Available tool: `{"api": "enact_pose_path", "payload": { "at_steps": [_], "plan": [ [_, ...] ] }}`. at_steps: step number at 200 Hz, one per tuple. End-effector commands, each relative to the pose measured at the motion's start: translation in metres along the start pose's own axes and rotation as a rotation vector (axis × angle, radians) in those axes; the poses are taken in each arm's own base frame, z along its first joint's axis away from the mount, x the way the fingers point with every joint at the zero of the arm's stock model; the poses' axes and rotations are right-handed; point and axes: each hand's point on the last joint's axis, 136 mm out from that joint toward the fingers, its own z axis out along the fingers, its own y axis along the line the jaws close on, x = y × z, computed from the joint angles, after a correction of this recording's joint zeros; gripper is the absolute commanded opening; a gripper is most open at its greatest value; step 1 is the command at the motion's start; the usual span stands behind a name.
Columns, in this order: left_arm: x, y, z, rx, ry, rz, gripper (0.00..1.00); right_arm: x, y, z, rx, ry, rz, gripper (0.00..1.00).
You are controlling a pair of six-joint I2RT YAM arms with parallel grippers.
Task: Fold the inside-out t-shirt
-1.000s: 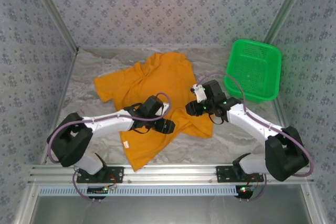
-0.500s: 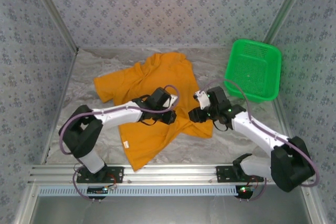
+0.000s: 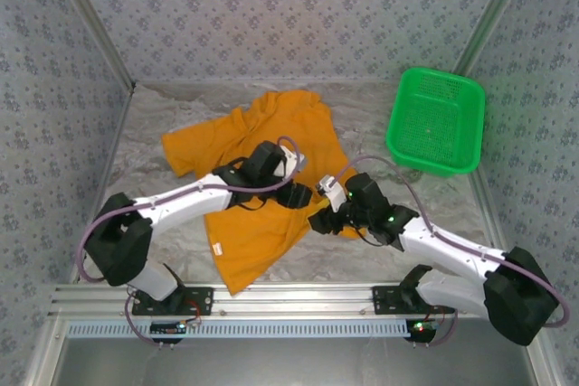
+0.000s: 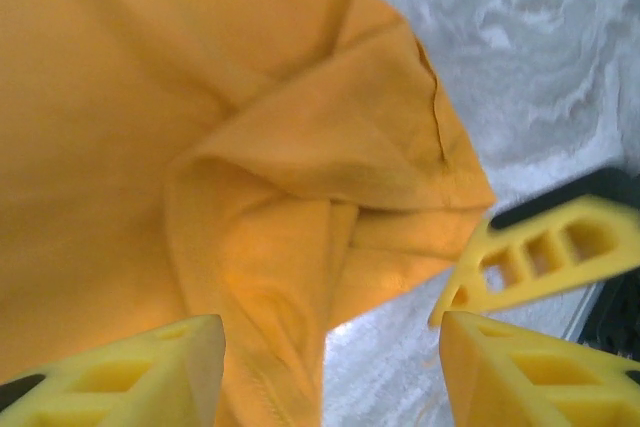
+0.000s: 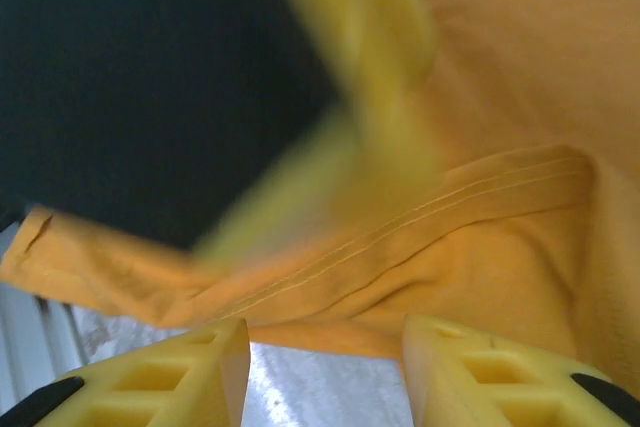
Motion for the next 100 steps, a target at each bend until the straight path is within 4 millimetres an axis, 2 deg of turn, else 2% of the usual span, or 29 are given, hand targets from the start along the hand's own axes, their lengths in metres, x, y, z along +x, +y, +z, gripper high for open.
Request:
{"api": "enact_pose_path", "payload": {
  "at_steps": [1,27,40,56,66,72,82,88,93,100],
  "plan": [
    [0.03,0.007,0.03,-0.037,0.071,-0.047,0.6,-0.001,-0.012,-0.007,0.071,-0.032,0.011,0.47],
    [0.042,0.038,0.045,-0.236,0.077,-0.088,0.6,0.01,-0.013,-0.008,0.081,-0.013,0.016,0.47],
    [0.042,0.044,0.049,-0.268,0.068,-0.088,0.57,0.013,-0.013,-0.009,0.083,-0.015,0.022,0.47],
    [0.041,0.04,0.053,-0.25,0.07,-0.068,0.42,0.016,-0.013,-0.009,0.084,-0.021,0.026,0.47],
    [0.042,0.041,0.053,-0.249,0.071,-0.062,0.27,0.016,-0.013,-0.01,0.085,-0.025,0.028,0.47],
    [0.042,0.042,0.053,-0.252,0.07,-0.059,0.24,0.016,-0.013,-0.011,0.085,-0.029,0.028,0.47],
    [0.043,0.046,0.052,-0.274,0.069,-0.058,0.25,0.017,-0.012,-0.012,0.086,-0.032,0.028,0.47],
    [0.044,0.048,0.051,-0.281,0.071,-0.056,0.28,0.018,-0.012,-0.012,0.087,-0.032,0.028,0.47],
    [0.045,0.048,0.05,-0.286,0.073,-0.055,0.35,0.018,-0.012,-0.013,0.088,-0.036,0.025,0.47],
    [0.045,0.049,0.048,-0.293,0.078,-0.057,0.49,0.017,-0.012,-0.015,0.089,-0.038,0.02,0.47]
  ]
}}
